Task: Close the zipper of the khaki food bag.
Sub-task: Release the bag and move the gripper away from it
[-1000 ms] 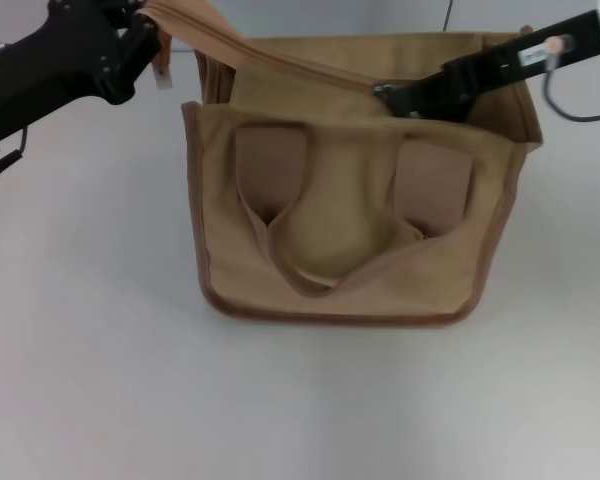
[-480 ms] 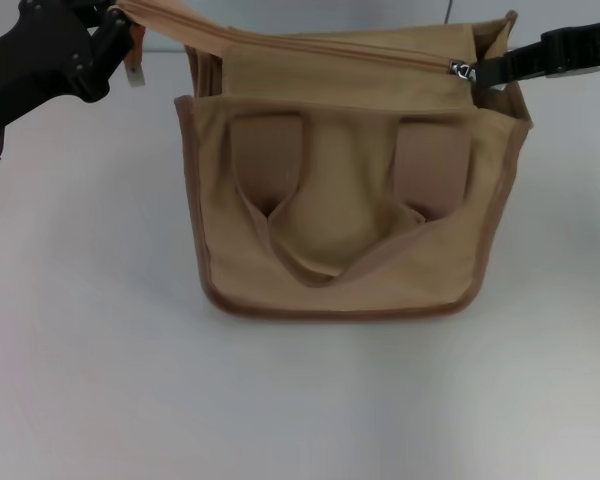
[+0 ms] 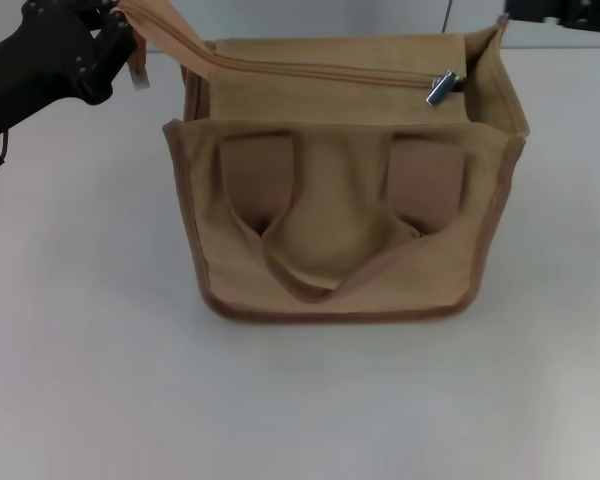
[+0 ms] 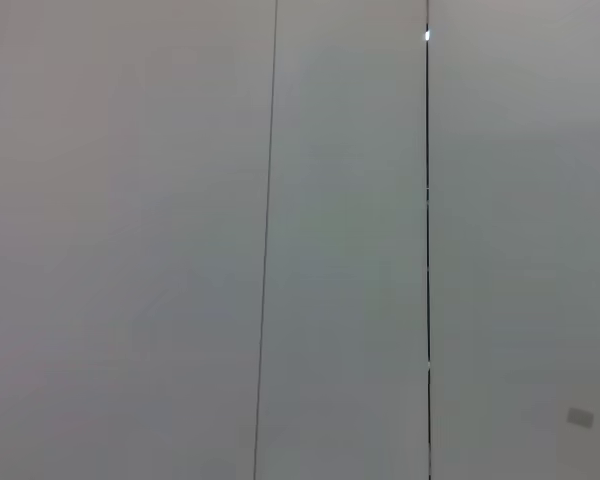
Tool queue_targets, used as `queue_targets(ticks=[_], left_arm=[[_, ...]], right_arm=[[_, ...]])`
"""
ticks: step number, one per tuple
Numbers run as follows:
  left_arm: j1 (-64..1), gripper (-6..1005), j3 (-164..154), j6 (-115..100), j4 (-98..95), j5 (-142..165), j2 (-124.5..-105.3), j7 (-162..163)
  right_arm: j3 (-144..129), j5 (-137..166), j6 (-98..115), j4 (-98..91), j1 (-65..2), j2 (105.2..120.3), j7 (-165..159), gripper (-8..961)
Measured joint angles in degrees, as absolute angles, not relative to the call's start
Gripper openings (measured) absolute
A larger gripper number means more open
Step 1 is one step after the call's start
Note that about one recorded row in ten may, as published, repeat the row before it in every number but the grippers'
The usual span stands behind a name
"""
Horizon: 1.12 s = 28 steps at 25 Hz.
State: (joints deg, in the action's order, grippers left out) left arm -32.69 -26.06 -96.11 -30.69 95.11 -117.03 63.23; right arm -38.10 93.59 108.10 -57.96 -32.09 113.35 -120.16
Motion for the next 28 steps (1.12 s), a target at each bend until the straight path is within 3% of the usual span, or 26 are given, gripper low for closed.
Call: queue_targets(ticks=[6, 14, 22, 28], left_arm=[[-32.35, 28, -26.1, -96.12, -30.6, 95.25, -117.2, 63.2], [-31.9, 28, -26.1, -96.15, -30.58, 95.23, -117.25, 63.33], [-31.9, 29, -26.1, -96.12, -30.58, 95.43, -117.25, 63.36], [-31.89, 29, -26.1, -96.06, -30.58, 95.44, -117.24, 63.28]], right_arm=[[-38.34, 88.24, 116.97, -49.88, -26.86, 114.04, -103.36, 453], [-39.8, 102.82, 119.89, -39.22, -22.8, 115.88, -71.29, 760], [-39.79, 115.65, 111.33, -32.42, -22.59, 118.2, -56.49, 806], [-39.81, 116.71, 109.5, -31.25, -22.56, 118.38, -54.93, 817]])
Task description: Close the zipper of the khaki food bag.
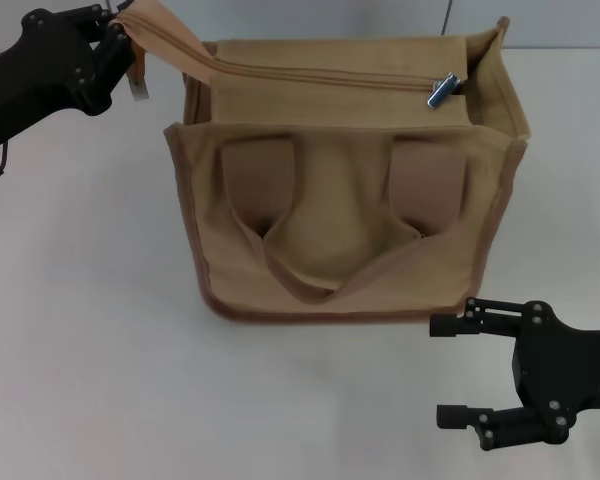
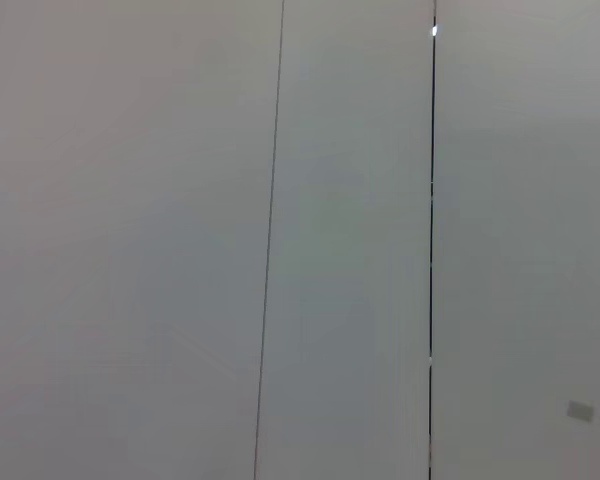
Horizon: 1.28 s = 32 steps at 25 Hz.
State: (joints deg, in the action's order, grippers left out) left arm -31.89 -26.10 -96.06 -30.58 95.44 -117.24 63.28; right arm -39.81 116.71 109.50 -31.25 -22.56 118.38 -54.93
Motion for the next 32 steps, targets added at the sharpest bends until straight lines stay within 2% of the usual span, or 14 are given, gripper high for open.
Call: queue_targets(ticks=[10, 17, 20, 21, 22, 23, 24, 26, 30, 32], left_arm=[[-30.86, 30, -25.53, -96.04, -30.58, 94.46, -118.33, 61.8], [-30.14, 185, -26.05, -96.07, -31.2, 94.78, -117.88, 62.75], [-28.89, 280, -26.82, -96.45, -33.33, 96.8, -115.83, 65.87], [-27.96, 332, -27.39, -97.59, -34.67, 99.1, -113.59, 68.67], [-27.96, 383, -27.39, -97.59, -34.67, 99.1, -113.59, 68.67], [-27.4, 434, -27.66, -99.89, -35.42, 101.53, -111.49, 71.31], [-27.4, 467, -27.66, -99.89, -35.42, 101.53, -111.49, 71.31], [-26.9, 534, -27.44, -106.99, -35.82, 104.73, -108.05, 75.31], [-26.26, 667, -27.05, -111.23, -35.84, 105.03, -107.04, 76.25], [-25.34, 750, -27.4, -113.77, -35.61, 104.12, -107.49, 75.22]], right_arm=[[-39.46, 116.82, 109.41, -31.16, -22.69, 118.39, -54.76, 817], [-39.29, 116.8, 109.33, -31.11, -22.87, 118.39, -54.76, 817], [-39.28, 116.77, 109.33, -31.11, -22.94, 118.39, -54.77, 816], [-39.28, 116.76, 109.33, -31.11, -23.07, 118.39, -54.77, 816], [-39.28, 116.76, 109.33, -31.11, -23.07, 118.39, -54.77, 816], [-39.29, 116.76, 109.32, -31.11, -23.16, 118.39, -54.77, 816], [-39.28, 116.76, 109.31, -31.11, -23.27, 118.39, -54.78, 816], [-39.33, 116.8, 109.12, -31.11, -23.64, 118.39, -55.11, 816], [-39.42, 116.8, 108.67, -31.11, -24.11, 118.39, -55.17, 817], [-39.49, 116.8, 108.66, -31.12, -24.18, 118.44, -55.18, 817]])
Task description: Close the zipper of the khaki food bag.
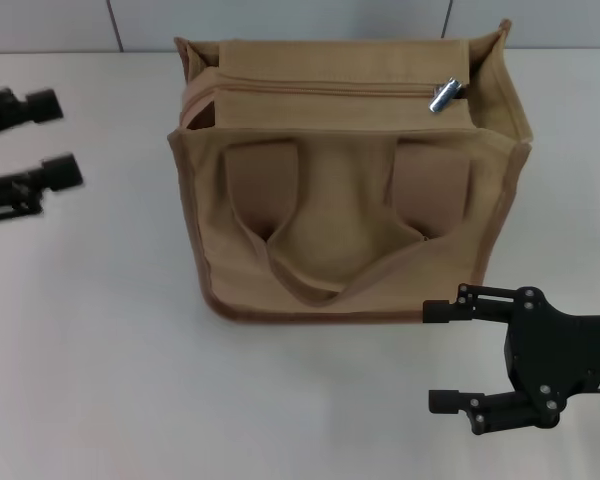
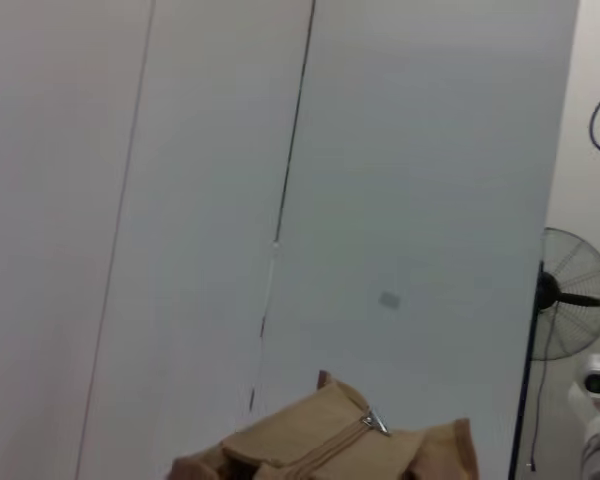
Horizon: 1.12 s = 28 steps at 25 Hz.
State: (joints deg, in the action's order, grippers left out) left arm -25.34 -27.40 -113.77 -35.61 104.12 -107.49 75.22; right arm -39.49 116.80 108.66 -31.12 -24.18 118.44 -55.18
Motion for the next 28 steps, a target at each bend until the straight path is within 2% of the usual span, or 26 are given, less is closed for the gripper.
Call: queue_targets(ticks=[1, 2, 3, 4, 5, 14, 19, 28], left_arm=[[-24.98, 792, -28.47, -114.0, -35.31, 103.93, -108.37, 73.65], [-24.61, 834, -31.51, -113.9, -35.13, 104.32, -110.06, 70.52], [-24.61, 834, -31.51, -113.9, -35.13, 104.32, -110.06, 70.52], [-24.43, 834, -34.48, -113.79, -35.1, 104.96, -111.29, 67.82], [-24.43, 834, -34.48, -113.79, -35.1, 104.96, -111.29, 67.82], [-24.05, 834, -39.47, -106.82, -26.62, 113.34, -116.67, 52.22], [-24.08, 834, -40.11, -105.78, -26.12, 114.75, -117.76, 51.23], [-24.19, 834, -40.39, -105.67, -26.07, 114.78, -117.9, 51.6]], right_arm=[[-39.47, 116.76, 108.56, -31.11, -24.18, 118.69, -55.19, 817], [-39.39, 116.72, 108.44, -31.11, -24.18, 118.78, -55.19, 817], [-39.39, 116.72, 108.44, -31.11, -24.18, 118.78, -55.19, 817], [-39.23, 116.64, 107.96, -30.91, -24.28, 118.88, -55.19, 817], [-39.23, 116.64, 107.96, -30.91, -24.28, 118.88, -55.19, 817], [-39.7, 116.45, 105.17, -26.97, -26.0, 118.92, -54.89, 818], [-39.79, 116.45, 104.25, -25.71, -26.98, 118.92, -54.77, 818], [-39.81, 116.47, 104.07, -25.49, -27.18, 119.0, -54.71, 817]])
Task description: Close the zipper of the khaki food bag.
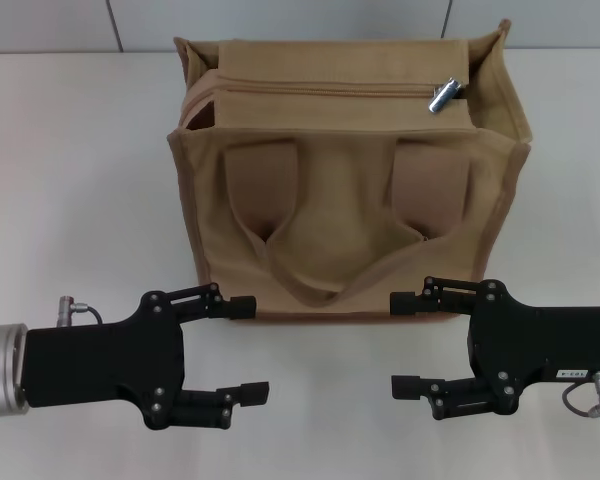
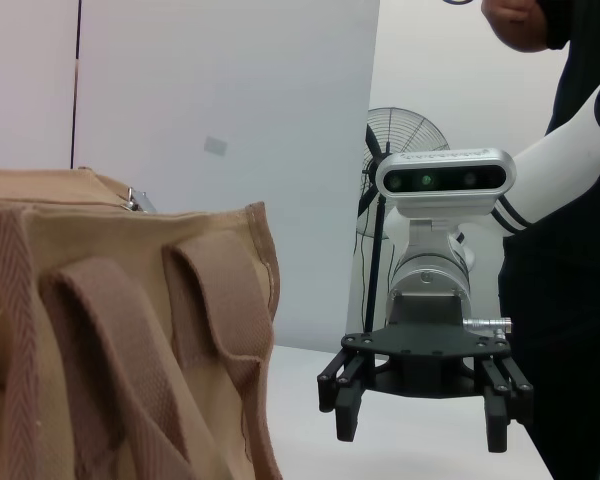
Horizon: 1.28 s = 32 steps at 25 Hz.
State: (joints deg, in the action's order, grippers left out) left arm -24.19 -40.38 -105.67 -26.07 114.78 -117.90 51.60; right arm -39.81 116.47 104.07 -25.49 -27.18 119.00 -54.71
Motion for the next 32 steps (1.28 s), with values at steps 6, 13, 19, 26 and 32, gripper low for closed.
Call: queue_targets(ticks=[6, 13, 19, 26, 32], left_arm=[[-24.55, 834, -40.85, -105.67, -26.01, 114.85, -117.94, 51.84], [-24.61, 834, -40.96, -105.64, -26.01, 114.87, -117.95, 51.86], [-24.61, 834, -40.96, -105.64, -26.01, 114.87, -117.95, 51.86], [-24.67, 834, -40.96, -105.54, -26.01, 114.87, -117.95, 51.86], [-24.7, 834, -40.96, -105.54, -26.01, 114.87, -117.95, 51.86]], right_arm=[[-39.82, 116.45, 104.05, -25.49, -27.16, 119.0, -54.68, 817], [-39.81, 116.38, 104.05, -25.48, -27.15, 119.01, -54.67, 817], [-39.62, 116.36, 104.06, -25.49, -27.15, 119.0, -54.66, 817], [-39.31, 116.36, 104.06, -25.49, -27.15, 119.0, -54.67, 817], [-39.28, 116.36, 104.06, -25.49, -27.16, 119.0, -54.67, 817]])
